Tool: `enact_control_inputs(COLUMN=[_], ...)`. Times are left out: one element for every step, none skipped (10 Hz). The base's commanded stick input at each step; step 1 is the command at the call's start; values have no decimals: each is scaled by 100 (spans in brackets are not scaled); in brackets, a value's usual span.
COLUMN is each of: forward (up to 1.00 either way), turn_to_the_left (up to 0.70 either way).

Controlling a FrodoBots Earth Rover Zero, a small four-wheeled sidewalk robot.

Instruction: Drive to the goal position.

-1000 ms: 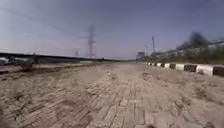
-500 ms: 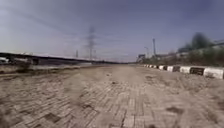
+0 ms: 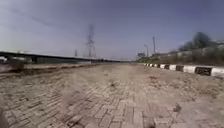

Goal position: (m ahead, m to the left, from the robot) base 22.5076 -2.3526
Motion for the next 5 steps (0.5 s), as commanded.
enact_control_inputs(forward=[100, 100, 100, 100, 100], turn_to_the_left=[0, 0, 0, 0, 0])
